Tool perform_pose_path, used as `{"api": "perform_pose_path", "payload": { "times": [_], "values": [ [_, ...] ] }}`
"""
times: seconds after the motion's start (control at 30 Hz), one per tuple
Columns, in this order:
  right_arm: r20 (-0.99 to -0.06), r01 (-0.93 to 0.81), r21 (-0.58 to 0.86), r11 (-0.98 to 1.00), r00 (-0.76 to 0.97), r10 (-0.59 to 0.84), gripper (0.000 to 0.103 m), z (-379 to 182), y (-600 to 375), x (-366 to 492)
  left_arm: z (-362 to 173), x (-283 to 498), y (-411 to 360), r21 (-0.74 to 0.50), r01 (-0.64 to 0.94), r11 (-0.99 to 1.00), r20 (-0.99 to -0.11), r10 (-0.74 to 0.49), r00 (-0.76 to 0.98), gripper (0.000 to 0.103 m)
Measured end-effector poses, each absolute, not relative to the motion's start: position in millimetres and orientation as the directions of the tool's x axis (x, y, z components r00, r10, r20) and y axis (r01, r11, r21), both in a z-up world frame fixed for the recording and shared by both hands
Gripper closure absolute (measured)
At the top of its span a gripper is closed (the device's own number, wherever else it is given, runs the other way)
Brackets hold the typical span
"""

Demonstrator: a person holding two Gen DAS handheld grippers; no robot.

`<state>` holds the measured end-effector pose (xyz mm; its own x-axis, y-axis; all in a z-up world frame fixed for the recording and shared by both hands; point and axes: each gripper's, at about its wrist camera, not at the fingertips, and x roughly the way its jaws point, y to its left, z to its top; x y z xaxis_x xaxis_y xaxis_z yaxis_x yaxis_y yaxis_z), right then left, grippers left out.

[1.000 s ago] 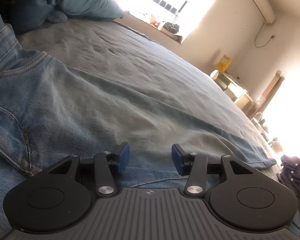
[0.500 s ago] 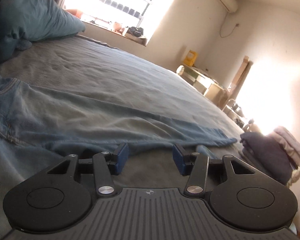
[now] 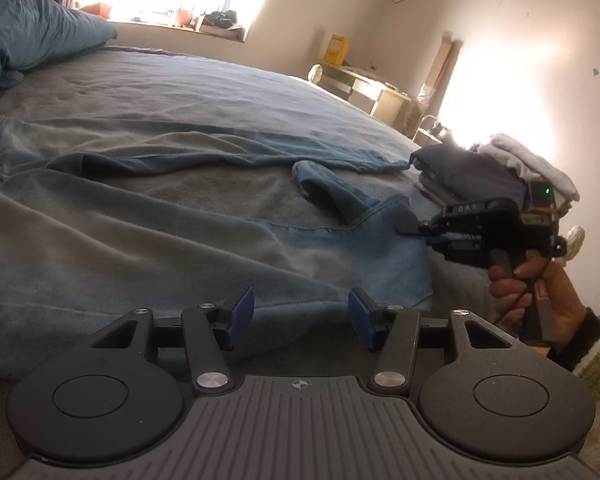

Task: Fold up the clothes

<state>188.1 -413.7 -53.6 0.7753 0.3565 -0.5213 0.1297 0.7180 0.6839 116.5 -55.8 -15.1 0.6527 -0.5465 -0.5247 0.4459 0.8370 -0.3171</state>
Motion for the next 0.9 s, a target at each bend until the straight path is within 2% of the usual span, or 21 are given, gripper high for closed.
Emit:
{"api": "perform_pose_path", "payload": {
  "times": [0.03,0.13,0.27,0.33,0.4,0.43,0.53,0.6,0.67,0.7,0.8,0.9],
  "values": [
    [-0.505,0.093,0.668,0.738,0.785,0.359,0.093,-45,-405,189,-17,113,-54,-0.310,0.436,0.845,-0.524,-0.534,0.663,0.051],
    [-0.455,-0.048,0.624,0.780,0.789,0.413,0.094,-6,-366,201,-21,112,-42,-0.321,0.398,0.859,-0.519,-0.511,0.685,0.051],
    [-0.493,-0.209,0.485,0.849,0.737,0.463,0.093,30,-280,239,-25,113,-19,-0.349,0.340,0.873,-0.512,-0.481,0.711,0.051],
    [-0.542,-0.280,0.422,0.862,0.684,0.488,0.086,34,-229,259,-28,115,-10,-0.352,0.318,0.880,-0.511,-0.465,0.723,0.051],
    [-0.602,-0.361,0.342,0.868,0.625,0.497,0.072,21,-181,260,-31,119,-3,-0.350,0.297,0.889,-0.515,-0.447,0.732,0.051],
    [-0.632,-0.402,0.302,0.865,0.594,0.497,0.060,14,-158,261,-34,121,0,-0.347,0.290,0.892,-0.517,-0.440,0.734,0.051],
    [-0.674,-0.489,0.181,0.853,0.570,0.469,0.059,1,-124,239,-40,127,7,-0.340,0.272,0.900,-0.525,-0.422,0.740,0.051],
    [-0.617,-0.495,0.224,0.840,0.595,0.515,0.058,11,-144,218,-44,130,13,-0.342,0.263,0.902,-0.527,-0.416,0.741,0.051],
    [-0.534,-0.462,0.322,0.826,0.632,0.561,0.047,25,-183,203,-47,133,18,-0.354,0.254,0.900,-0.525,-0.416,0.742,0.051],
    [-0.490,-0.434,0.378,0.818,0.656,0.574,0.046,31,-207,197,-48,135,20,-0.359,0.250,0.899,-0.523,-0.415,0.744,0.051],
    [-0.477,-0.280,0.481,0.831,0.711,0.516,0.046,32,-268,205,-51,139,24,-0.373,0.243,0.895,-0.517,-0.418,0.747,0.051],
    [-0.512,-0.078,0.635,0.768,0.702,0.495,0.043,6,-311,239,-54,141,26,-0.389,0.237,0.890,-0.510,-0.422,0.749,0.051]
  ]
}}
